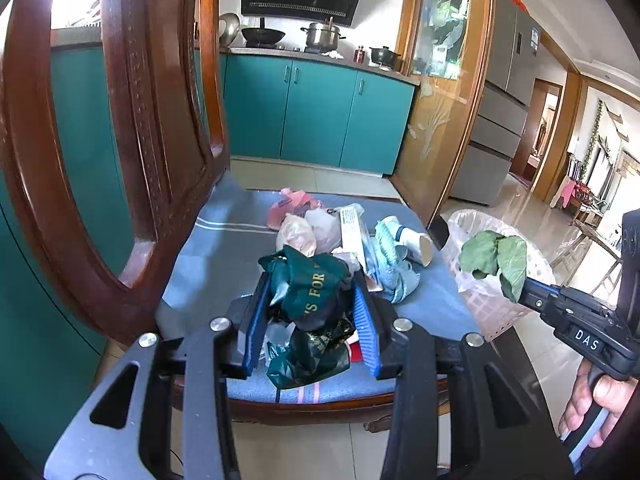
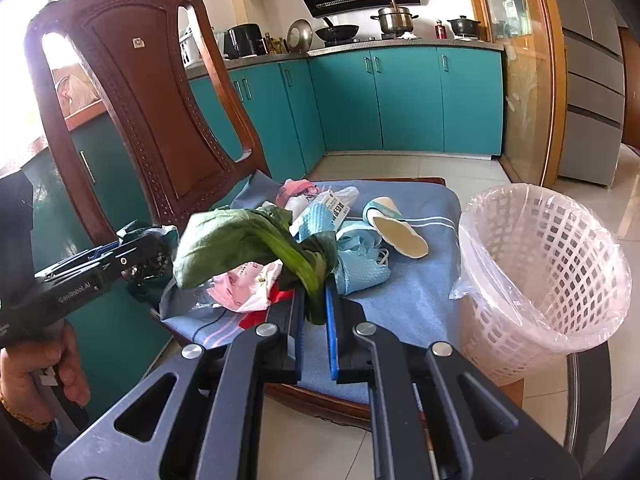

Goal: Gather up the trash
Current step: 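Lift the green vegetable with the right gripper while the left gripper holds the dark green wrapper, then drop the vegetable into the wastebasket with the right gripper while the left gripper drops the wrapper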

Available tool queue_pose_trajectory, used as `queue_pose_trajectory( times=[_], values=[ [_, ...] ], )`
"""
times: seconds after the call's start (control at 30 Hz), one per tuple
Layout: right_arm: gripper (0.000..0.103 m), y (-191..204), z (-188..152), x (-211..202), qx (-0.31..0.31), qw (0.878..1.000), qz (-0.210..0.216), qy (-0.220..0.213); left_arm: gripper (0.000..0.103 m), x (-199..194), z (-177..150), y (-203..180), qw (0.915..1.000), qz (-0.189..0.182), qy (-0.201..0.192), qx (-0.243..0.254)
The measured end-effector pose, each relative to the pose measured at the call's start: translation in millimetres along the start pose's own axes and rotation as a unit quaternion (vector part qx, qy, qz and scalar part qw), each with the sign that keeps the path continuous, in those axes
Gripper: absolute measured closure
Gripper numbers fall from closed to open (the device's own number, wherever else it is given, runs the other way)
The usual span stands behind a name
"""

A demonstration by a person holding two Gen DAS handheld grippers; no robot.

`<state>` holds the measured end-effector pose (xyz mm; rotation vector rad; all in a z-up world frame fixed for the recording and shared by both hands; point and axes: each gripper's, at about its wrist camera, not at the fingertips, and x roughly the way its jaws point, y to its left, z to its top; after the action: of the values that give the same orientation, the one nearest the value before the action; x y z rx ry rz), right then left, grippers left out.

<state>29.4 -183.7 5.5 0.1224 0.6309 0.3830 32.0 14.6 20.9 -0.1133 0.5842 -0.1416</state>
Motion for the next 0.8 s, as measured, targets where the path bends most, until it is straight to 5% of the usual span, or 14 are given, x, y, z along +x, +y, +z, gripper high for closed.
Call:
queue_pose_trajectory(
  times=[0.3, 0.43, 0.7, 0.8],
  values=[
    [0.093, -11.8, 3.5, 9.7, 0.021, 1.000, -0.005, -0.009, 0.063, -7.7, 7.1, -7.2, 0.9998, 0.017, -0.005, -0.001],
    [0.093, -49.0, 22.5, -0.5, 0.055, 0.997, -0.035, -0.043, 0.063, -8.8, 9.6, -18.7, 0.9997, 0.024, -0.005, 0.006],
    [0.093, -185.7, 31.0, -9.4, 0.147, 0.974, -0.161, -0.062, 0.063, 3.0, 37.5, -65.9, 0.9986, -0.047, -0.016, 0.016],
    [0.092, -210.3, 26.3, -1.1, 0.149, 0.976, -0.157, -0.039, 0.063, 21.2, 51.4, -106.3, 0.9957, -0.083, -0.013, 0.039]
  ],
)
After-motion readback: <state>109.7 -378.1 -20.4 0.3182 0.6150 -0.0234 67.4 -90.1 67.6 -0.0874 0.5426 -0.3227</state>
